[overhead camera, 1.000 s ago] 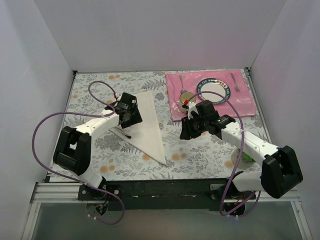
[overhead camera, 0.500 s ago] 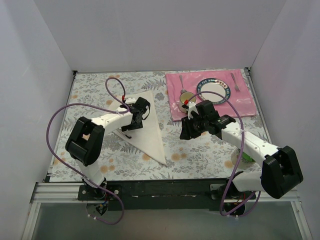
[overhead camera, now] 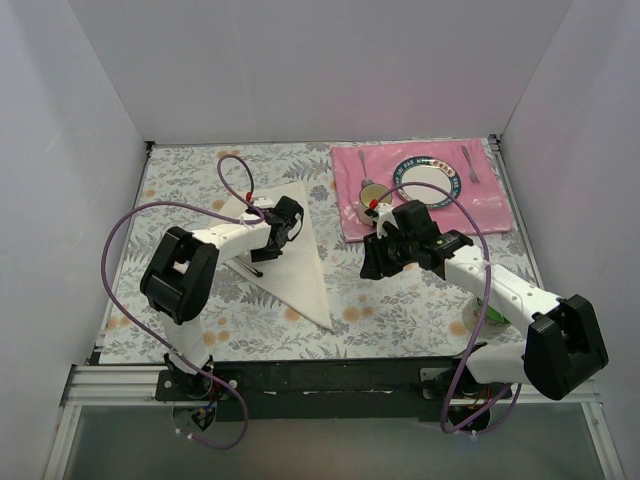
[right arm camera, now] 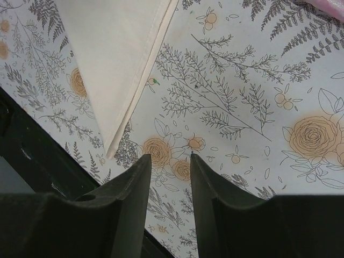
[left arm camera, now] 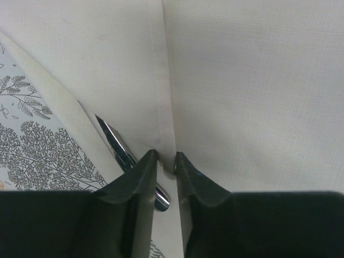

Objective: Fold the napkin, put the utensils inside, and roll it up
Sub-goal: Fold the napkin

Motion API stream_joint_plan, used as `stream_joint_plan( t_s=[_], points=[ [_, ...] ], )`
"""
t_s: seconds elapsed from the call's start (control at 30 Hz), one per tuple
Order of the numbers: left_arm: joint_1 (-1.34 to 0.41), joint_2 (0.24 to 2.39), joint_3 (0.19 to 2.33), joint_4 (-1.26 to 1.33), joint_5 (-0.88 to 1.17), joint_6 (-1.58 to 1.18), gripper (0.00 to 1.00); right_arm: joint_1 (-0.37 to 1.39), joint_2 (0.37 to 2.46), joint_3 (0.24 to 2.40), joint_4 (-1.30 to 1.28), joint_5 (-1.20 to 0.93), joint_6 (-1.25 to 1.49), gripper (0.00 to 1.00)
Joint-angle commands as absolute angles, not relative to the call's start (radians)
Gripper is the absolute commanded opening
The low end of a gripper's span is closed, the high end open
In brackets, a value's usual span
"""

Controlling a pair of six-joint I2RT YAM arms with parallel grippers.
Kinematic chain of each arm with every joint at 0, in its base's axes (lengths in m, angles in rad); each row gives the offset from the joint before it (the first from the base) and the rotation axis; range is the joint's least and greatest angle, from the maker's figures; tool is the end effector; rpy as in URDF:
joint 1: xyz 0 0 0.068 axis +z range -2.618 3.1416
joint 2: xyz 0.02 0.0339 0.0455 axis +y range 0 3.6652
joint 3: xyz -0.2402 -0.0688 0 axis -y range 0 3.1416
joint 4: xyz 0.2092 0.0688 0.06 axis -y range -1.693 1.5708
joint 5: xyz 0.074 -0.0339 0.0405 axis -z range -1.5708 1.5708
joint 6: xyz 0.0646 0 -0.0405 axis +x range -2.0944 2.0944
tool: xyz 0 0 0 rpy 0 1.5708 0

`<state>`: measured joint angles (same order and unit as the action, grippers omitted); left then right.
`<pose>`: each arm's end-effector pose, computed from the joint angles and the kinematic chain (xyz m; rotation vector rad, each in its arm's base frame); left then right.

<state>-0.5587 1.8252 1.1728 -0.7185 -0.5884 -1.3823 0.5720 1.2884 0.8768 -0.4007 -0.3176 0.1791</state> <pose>0.2806 -0.1331 0.1414 -1.0865 2.2948 0.2244 0.2093 0.1587 0.2172 -0.6320 2.3740 0.7237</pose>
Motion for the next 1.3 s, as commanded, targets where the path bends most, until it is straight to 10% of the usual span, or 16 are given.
stream_joint_plan(
  t_s=[0.0, 1.0, 1.2, 1.27],
  points=[
    [-0.558, 1.767, 1.19, -0.739, -0.638, -1.385, 0.1, 0.577, 1.261, 0.893, -0.393, -0.33, 0.17, 0.43],
    [-0.561, 1.609, 1.046, -0.759, -0.518, -1.413, 0.01, 0.589, 1.295, 0.891, -0.368, -0.36, 0.187, 0.43],
    [-0.561, 1.605, 1.039, -0.756, -0.515, -1.41, 0.14, 0.591, 1.296, 0.885, -0.371, -0.357, 0.186, 0.43],
    [-0.561, 1.577, 1.038, -0.773, -0.515, -1.411, 0.34, 0.592, 1.296, 0.884, -0.371, -0.356, 0.187, 0.44]
  ],
)
